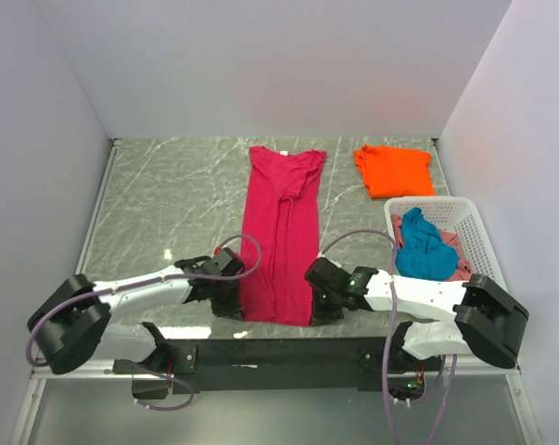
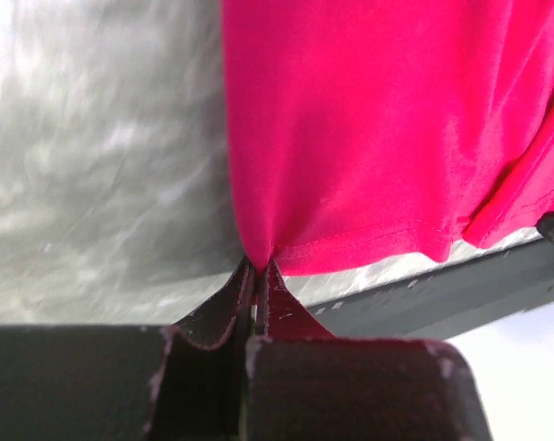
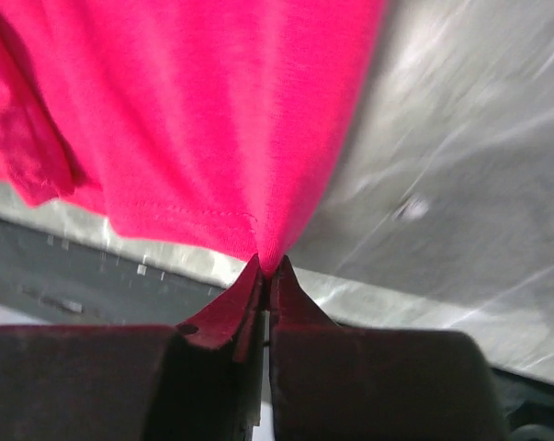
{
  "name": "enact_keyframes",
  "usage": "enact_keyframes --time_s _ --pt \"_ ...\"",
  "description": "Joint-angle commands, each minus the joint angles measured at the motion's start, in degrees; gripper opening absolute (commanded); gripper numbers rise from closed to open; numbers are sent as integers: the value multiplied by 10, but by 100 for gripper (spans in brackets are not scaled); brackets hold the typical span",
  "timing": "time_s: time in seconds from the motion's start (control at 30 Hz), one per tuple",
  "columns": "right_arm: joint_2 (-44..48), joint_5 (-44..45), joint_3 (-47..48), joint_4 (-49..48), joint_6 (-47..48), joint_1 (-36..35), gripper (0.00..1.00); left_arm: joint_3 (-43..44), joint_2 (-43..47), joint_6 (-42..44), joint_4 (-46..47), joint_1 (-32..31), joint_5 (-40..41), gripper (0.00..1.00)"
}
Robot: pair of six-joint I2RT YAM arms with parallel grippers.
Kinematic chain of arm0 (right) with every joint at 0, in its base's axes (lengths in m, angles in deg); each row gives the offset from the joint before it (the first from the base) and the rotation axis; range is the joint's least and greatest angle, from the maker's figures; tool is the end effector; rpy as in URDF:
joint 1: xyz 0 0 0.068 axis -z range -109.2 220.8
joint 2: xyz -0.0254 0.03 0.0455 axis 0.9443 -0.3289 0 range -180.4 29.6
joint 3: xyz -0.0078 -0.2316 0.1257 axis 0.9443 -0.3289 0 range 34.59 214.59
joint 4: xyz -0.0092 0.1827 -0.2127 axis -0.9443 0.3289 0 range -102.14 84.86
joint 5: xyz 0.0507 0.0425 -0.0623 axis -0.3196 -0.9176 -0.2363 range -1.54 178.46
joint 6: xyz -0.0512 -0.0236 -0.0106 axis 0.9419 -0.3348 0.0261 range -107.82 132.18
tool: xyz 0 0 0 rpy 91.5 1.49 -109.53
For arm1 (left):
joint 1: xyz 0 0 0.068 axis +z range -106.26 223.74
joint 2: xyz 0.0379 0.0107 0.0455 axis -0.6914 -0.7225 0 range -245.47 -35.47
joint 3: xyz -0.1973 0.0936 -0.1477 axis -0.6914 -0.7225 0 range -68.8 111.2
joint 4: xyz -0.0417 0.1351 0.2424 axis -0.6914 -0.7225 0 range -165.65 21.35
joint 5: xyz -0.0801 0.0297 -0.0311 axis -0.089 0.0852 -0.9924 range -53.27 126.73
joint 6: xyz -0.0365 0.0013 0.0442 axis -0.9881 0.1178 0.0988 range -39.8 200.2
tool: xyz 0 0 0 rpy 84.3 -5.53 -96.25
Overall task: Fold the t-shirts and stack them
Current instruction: Fold the tshirt
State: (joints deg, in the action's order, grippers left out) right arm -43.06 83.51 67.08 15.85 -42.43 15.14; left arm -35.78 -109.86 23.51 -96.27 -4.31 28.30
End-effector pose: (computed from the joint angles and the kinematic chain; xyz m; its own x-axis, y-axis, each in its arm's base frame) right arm 0.1258 0.1903 0.1249 -0.9886 -0.0072 -0.1501 -0.0599 0.9350 0.3496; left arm 0.1501 -0.1759 0.1217 -0.9869 -0.1386 -0.0826 -0.0981 0.9219 -0.3747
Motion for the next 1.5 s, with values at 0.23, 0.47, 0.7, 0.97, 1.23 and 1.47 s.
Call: enact_keyframes --time_s 0.23,0.47,0.7,0.97,1.23,1.47 --pt "83 19 -8 29 -86 -75 0 -71 145 -19 -22 0 -63 1" --pt "97 105 43 53 -77 -74 0 -7 132 0 -48 4 -15 1" --pt "66 193 116 61 -30 -61 0 69 114 57 -24 69 15 1" --pt "-6 260 231 46 57 8 0 173 30 93 37 133 27 1" --pt "-73 253 298 8 121 99 0 287 -82 100 79 164 74 1" --pt "-150 237 366 1 171 158 0 378 -174 109 61 189 103 1"
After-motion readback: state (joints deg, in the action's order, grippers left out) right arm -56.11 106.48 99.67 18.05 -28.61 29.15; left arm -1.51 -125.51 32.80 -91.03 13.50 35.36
